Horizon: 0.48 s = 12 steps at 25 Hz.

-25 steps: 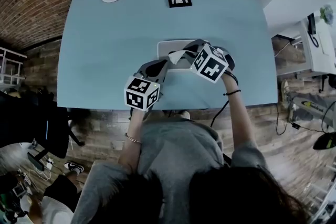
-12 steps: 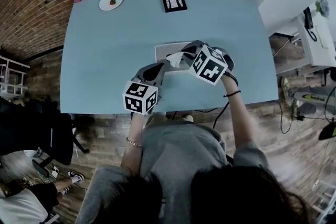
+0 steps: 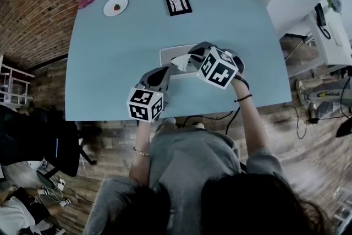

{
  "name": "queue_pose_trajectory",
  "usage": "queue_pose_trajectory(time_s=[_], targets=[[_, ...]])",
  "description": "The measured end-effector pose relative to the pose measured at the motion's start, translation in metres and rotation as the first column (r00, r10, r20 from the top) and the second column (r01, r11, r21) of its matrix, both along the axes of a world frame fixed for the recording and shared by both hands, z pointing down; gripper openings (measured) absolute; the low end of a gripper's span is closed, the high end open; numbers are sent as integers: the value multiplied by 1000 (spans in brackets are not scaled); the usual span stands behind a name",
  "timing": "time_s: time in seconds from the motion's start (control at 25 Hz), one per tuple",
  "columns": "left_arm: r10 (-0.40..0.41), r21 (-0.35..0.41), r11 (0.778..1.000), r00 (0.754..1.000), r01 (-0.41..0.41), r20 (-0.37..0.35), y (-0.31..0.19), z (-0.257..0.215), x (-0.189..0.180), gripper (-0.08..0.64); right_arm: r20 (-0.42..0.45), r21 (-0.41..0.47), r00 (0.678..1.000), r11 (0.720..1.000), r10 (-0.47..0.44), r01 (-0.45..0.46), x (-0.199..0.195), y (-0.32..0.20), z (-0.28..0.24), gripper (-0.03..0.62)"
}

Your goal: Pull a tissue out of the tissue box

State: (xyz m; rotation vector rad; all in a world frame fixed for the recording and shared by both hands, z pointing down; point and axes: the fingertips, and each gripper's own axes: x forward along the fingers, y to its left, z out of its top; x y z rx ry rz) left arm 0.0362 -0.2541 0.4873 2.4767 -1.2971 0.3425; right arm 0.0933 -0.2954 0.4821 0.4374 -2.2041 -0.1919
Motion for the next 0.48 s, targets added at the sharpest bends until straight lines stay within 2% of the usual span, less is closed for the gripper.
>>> queue_pose_trajectory(time_s=[0.48], targets=[[-31, 48, 998, 999, 31, 7, 14, -15, 8, 3, 50, 50, 999, 999, 0, -2, 12, 15, -20, 3]])
